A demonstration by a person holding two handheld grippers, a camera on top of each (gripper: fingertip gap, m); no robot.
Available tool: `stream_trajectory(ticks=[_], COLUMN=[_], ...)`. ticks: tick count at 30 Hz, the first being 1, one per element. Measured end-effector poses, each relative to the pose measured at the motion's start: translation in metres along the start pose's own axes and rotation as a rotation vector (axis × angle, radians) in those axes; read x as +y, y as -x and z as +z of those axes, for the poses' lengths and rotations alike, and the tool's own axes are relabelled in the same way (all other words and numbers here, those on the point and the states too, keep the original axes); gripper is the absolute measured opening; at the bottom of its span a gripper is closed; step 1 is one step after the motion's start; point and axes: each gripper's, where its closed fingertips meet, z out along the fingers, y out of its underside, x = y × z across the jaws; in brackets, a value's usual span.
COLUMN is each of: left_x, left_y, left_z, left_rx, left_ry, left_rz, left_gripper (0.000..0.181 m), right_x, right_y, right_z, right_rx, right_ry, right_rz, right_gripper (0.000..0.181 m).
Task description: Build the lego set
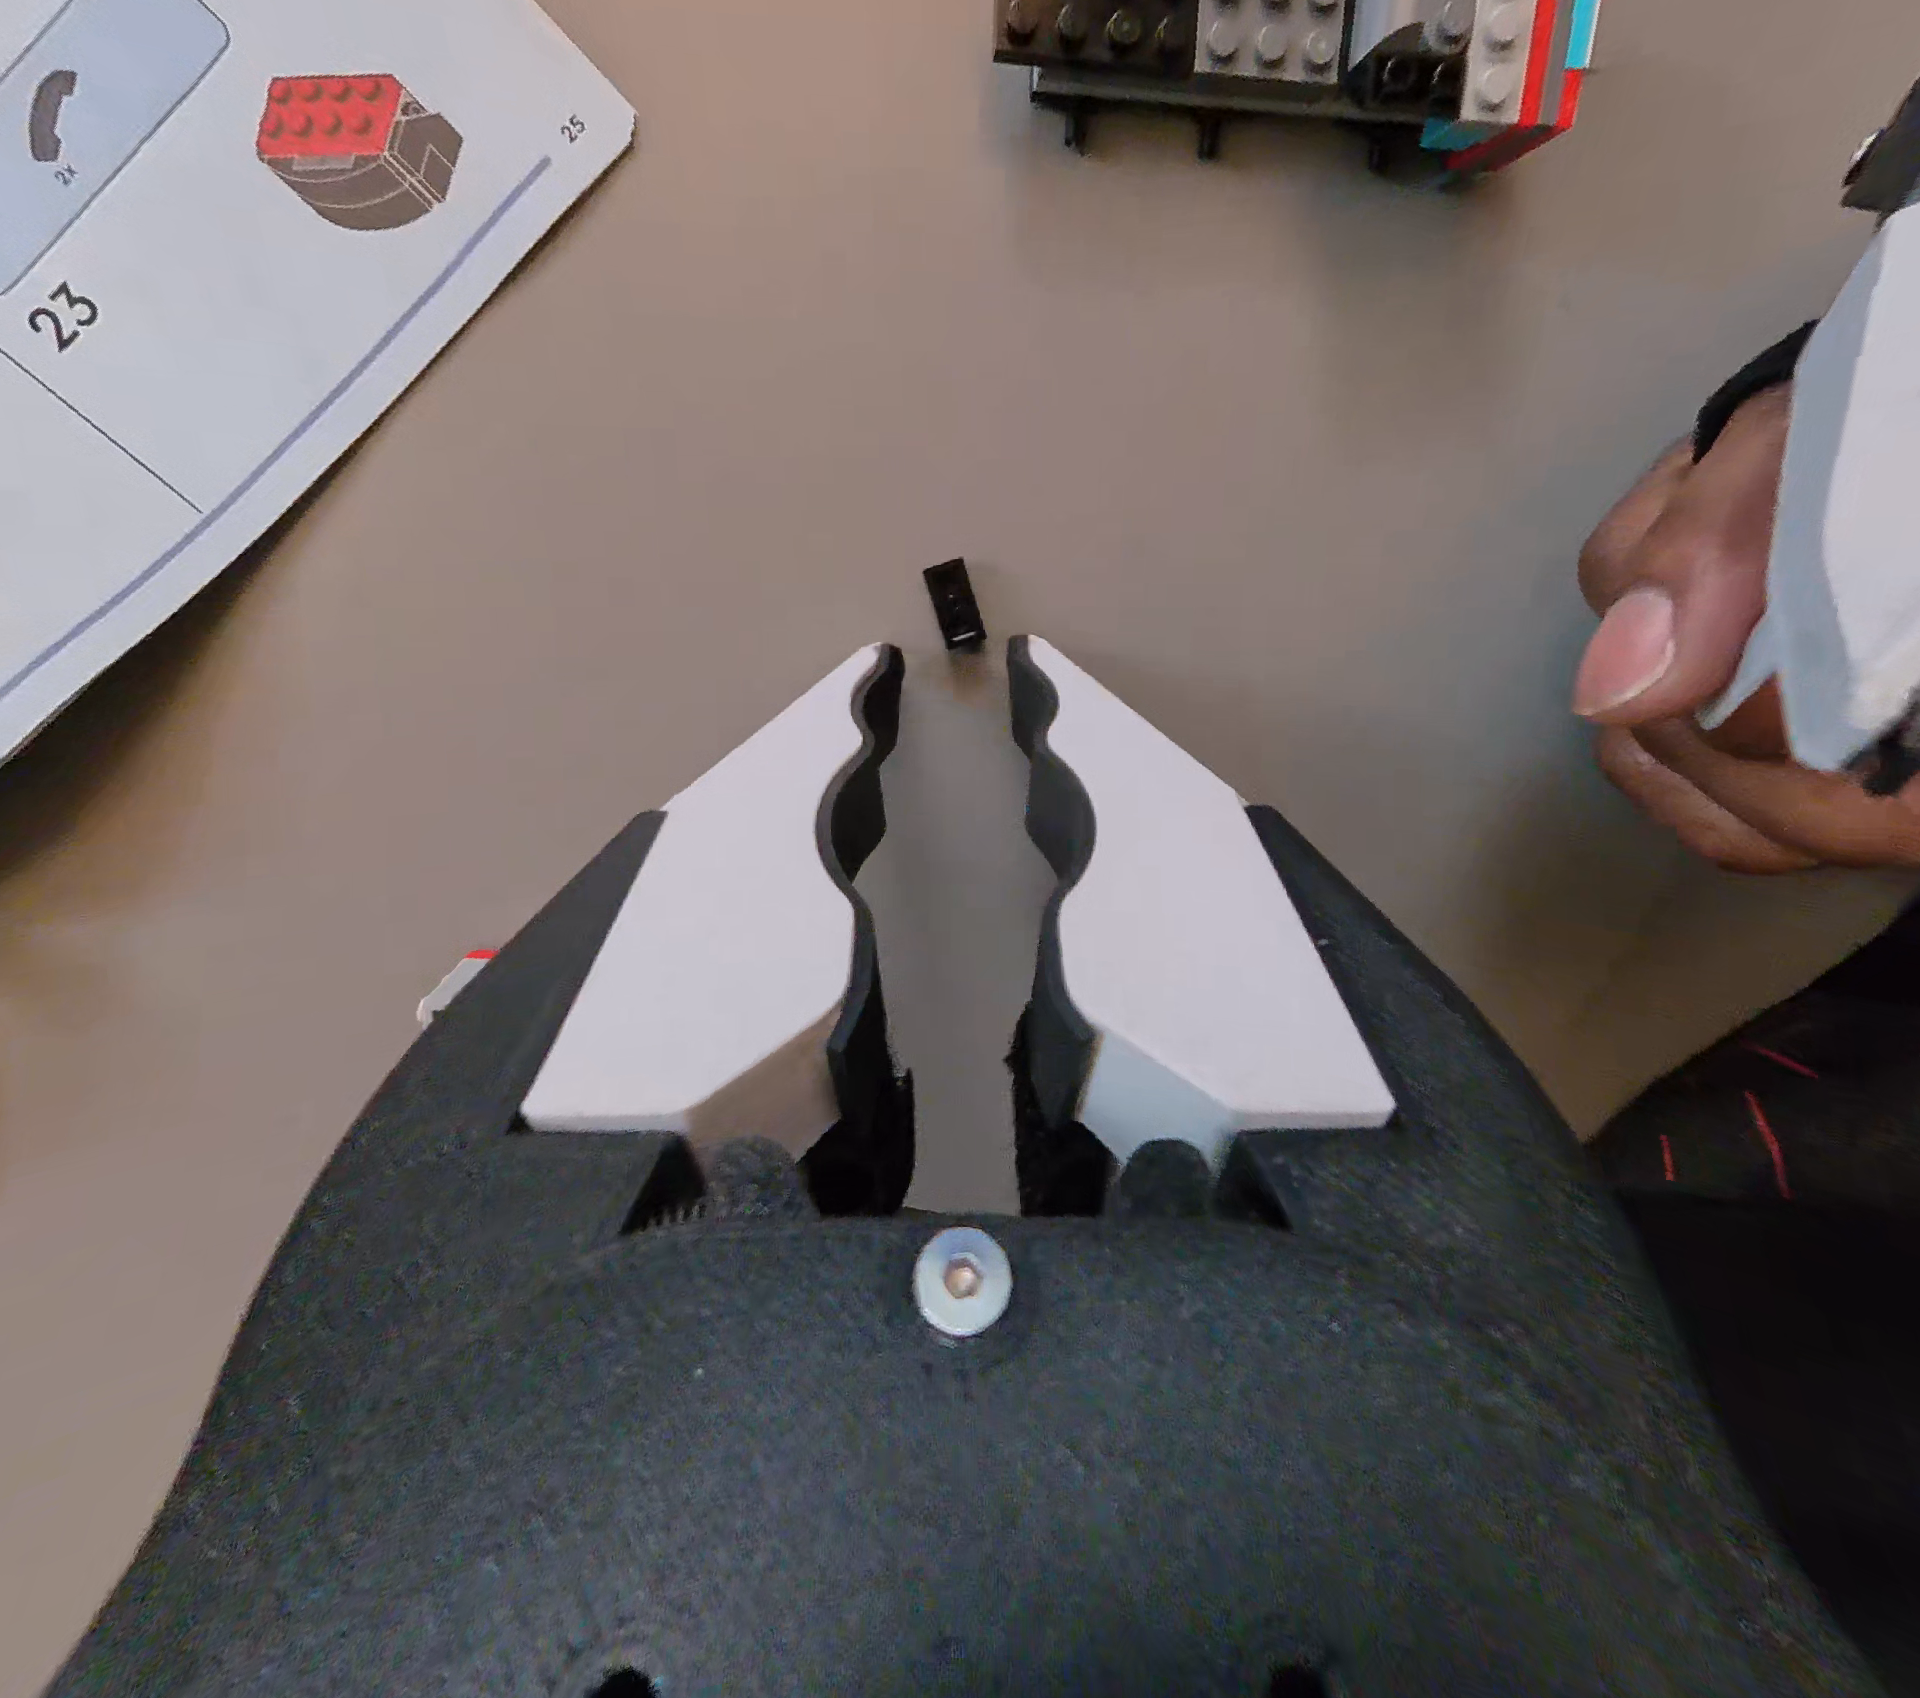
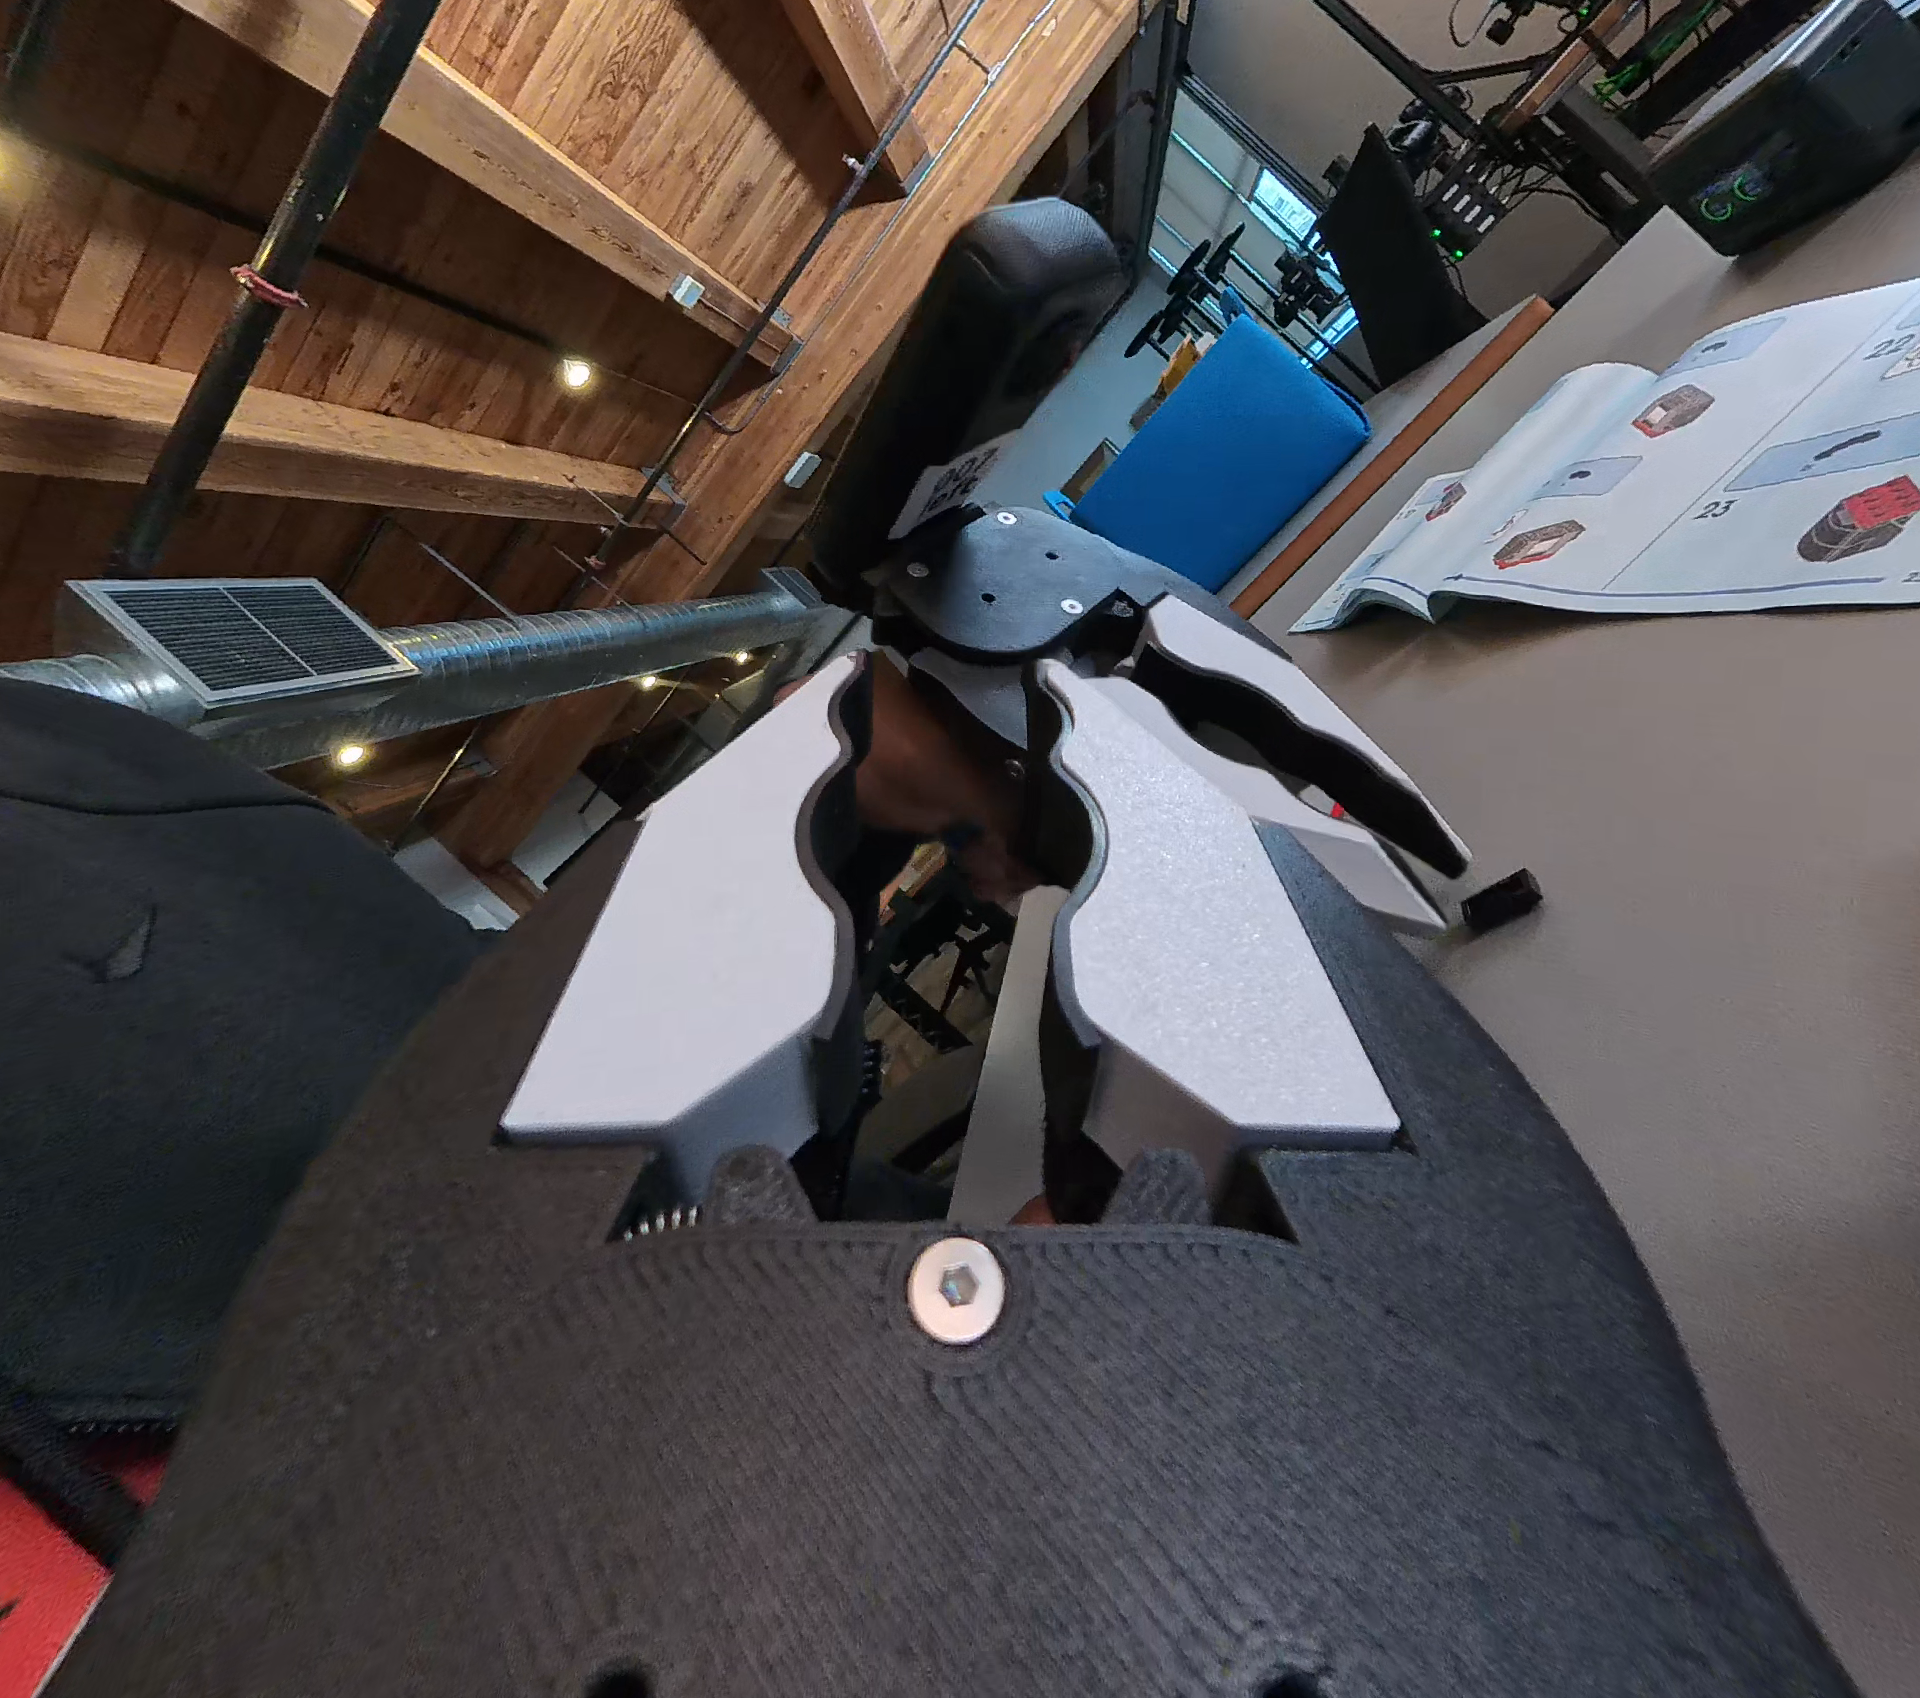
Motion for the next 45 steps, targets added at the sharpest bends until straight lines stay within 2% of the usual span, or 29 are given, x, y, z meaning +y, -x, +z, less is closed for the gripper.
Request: stream_trajectory(ticks=[9, 18, 32, 45], left_x=[-0.028, -0.043, -0.05, -0.054], left_y=[-0.001, 0.002, 0.013, 0.007], left_z=[-0.024, -0.019, -0.013, -0.005], left_rx=[0.022, 0.06, 0.057, 0.074], left_ry=[-0.124, -0.198, -0.215, -0.217], left_rz=[-0.011, -0.023, -0.034, -0.016], left_gripper=[0.024, 0.024, 0.024, 0.024], right_x=[-0.001, -0.002, -0.003, -0.004], right_y=[0.001, -0.001, -0.002, -0.002], right_z=[-0.001, -0.001, -0.002, -0.003], right_rx=[-0.009, -0.01, -0.019, -0.024], right_ry=[-0.006, -0.008, -0.012, -0.017], right_rz=[0.011, 0.027, 0.049, 0.056], right_gripper=[0.028, 0.028, 0.028, 0.028])
